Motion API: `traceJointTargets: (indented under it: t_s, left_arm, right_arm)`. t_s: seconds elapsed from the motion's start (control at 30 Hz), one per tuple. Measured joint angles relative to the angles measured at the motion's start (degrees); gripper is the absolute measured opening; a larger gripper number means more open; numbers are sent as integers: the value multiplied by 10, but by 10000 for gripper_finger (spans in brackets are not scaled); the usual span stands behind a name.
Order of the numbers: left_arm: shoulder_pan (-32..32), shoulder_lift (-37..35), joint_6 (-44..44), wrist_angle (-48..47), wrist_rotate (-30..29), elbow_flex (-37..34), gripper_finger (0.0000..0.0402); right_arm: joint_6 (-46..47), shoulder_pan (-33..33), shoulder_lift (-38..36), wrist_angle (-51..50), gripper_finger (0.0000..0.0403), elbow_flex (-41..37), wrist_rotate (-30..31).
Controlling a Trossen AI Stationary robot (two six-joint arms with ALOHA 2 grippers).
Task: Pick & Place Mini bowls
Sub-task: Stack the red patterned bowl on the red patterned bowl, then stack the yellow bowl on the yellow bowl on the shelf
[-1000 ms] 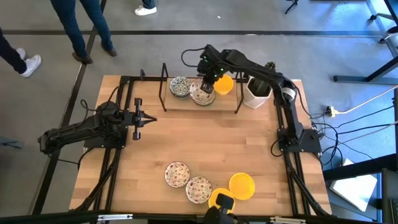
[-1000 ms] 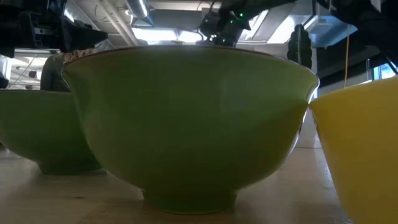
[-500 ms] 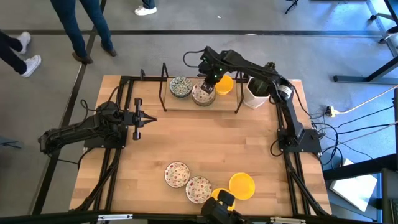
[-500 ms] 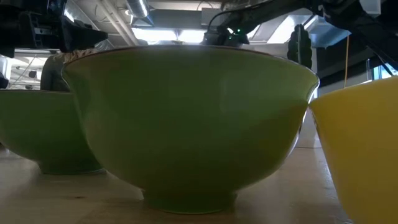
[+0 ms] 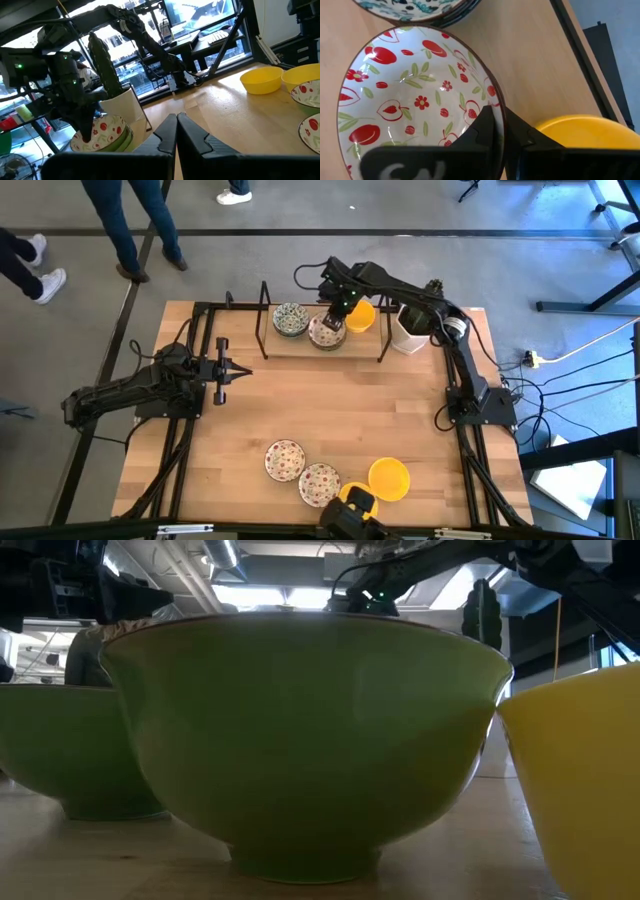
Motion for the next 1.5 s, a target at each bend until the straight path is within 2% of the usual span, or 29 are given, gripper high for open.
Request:
traceJointTargets:
  t_s: [0.5, 0.93, 1.27, 1.4, 1.5]
  left_arm:
    - [0, 0, 0, -1, 0, 0, 6]
    - [0, 0, 0, -2, 0, 0, 6]
    - [0, 0, 0, -2, 0, 0, 6]
    - [0, 0, 0, -2, 0, 0, 6]
    - [0, 0, 0, -2, 0, 0, 6]
  right_arm:
    - [-15, 0, 24, 8, 26, 1, 4]
    - [-34, 0, 27, 3, 111, 0, 13]
    - [-33, 3, 27, -12, 149, 64, 11]
    - [-24, 8, 27, -30, 150, 106, 11]
    - [-49, 25, 27, -59, 137, 144, 11]
